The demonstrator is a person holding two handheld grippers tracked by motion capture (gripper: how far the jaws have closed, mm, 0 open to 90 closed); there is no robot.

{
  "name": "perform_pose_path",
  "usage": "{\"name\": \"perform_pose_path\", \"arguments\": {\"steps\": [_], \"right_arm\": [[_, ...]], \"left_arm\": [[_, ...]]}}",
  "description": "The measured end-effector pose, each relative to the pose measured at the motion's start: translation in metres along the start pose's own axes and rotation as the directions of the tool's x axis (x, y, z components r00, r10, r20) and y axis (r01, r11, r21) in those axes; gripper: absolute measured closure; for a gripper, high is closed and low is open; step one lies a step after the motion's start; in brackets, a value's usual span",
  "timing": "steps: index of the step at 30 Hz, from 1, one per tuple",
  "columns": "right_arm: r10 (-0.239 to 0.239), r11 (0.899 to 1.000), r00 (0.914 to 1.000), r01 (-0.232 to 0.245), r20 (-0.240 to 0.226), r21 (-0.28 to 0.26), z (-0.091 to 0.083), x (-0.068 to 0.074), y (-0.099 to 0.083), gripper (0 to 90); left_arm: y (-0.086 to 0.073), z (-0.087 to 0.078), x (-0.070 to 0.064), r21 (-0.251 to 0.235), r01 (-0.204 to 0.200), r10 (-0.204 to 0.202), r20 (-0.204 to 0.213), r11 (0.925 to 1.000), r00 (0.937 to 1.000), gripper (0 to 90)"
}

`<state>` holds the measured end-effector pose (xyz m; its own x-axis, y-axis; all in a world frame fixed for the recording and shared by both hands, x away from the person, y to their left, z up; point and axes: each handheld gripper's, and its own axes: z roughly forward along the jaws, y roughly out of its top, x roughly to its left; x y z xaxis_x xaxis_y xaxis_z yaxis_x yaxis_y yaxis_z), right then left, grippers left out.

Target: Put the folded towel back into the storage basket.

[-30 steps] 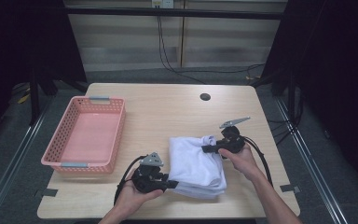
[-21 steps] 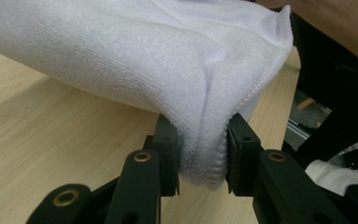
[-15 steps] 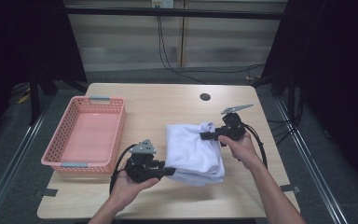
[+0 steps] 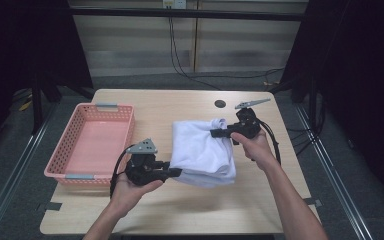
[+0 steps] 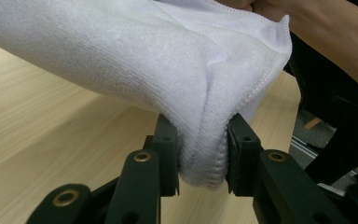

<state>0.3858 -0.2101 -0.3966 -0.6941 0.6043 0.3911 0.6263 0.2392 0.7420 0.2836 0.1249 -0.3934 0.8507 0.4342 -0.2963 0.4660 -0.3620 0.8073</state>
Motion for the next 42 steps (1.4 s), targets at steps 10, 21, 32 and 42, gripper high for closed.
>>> {"name": "perform_pose_path", "arguments": {"steps": [10,21,32,42], "right_arm": [[-0.02,1.0,0.9994,0.02,-0.029,-0.009,0.018,0.01,0.032,71.8],[-0.044,0.999,0.9963,0.043,-0.073,-0.011,0.048,0.03,0.068,72.0],[-0.064,0.998,0.9932,0.063,-0.098,-0.014,0.079,0.05,0.1,72.1],[-0.072,0.997,0.9896,0.073,-0.124,0.002,0.121,0.072,0.13,72.5]], "left_arm": [[0.004,-0.027,0.015,-0.052,0.026,-0.027,-0.017,0.9983,0.9995,69.9],[0.002,-0.073,0.038,-0.111,0.049,-0.056,-0.056,0.9926,0.9969,70.0],[-0.003,-0.111,0.053,-0.16,0.075,-0.095,-0.126,0.9842,0.9874,70.3],[-0.015,-0.152,0.074,-0.2,0.109,-0.144,-0.166,0.9736,0.9756,70.3]]}}
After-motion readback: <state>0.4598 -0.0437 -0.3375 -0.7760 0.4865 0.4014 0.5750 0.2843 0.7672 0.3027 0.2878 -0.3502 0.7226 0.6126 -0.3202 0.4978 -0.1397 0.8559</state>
